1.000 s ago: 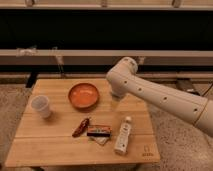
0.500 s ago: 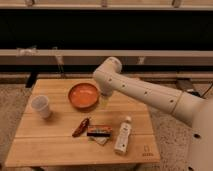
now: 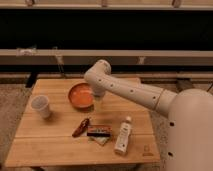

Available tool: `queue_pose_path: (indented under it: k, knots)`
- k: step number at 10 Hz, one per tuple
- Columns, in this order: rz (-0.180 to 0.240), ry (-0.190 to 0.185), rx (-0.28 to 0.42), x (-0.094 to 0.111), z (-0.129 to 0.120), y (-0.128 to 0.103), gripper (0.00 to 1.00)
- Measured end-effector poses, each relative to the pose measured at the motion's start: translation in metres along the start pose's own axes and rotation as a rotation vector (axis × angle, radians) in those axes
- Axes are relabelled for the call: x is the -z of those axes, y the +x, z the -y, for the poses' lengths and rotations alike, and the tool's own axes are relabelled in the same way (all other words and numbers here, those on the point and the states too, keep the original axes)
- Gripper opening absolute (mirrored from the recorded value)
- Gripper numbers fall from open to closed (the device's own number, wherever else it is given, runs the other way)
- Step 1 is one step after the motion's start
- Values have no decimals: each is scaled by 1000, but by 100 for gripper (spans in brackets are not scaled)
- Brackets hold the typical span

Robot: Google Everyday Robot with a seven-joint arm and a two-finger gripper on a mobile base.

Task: Drag the ceramic bowl in a circle

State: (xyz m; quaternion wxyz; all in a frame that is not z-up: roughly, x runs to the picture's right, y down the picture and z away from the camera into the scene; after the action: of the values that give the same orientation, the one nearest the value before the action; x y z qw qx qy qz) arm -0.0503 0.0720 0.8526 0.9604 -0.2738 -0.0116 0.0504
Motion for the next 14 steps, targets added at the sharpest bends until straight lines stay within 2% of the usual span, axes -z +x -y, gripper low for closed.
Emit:
queue_pose_path:
  k: [6, 11, 12, 14]
  knots:
    - [30, -34, 59, -23, -3, -23, 80]
    - [25, -57, 106, -43, -10, -35, 78]
    - [19, -63, 111, -46, -11, -35, 71]
    - [10, -71, 128, -49, -15, -37, 49]
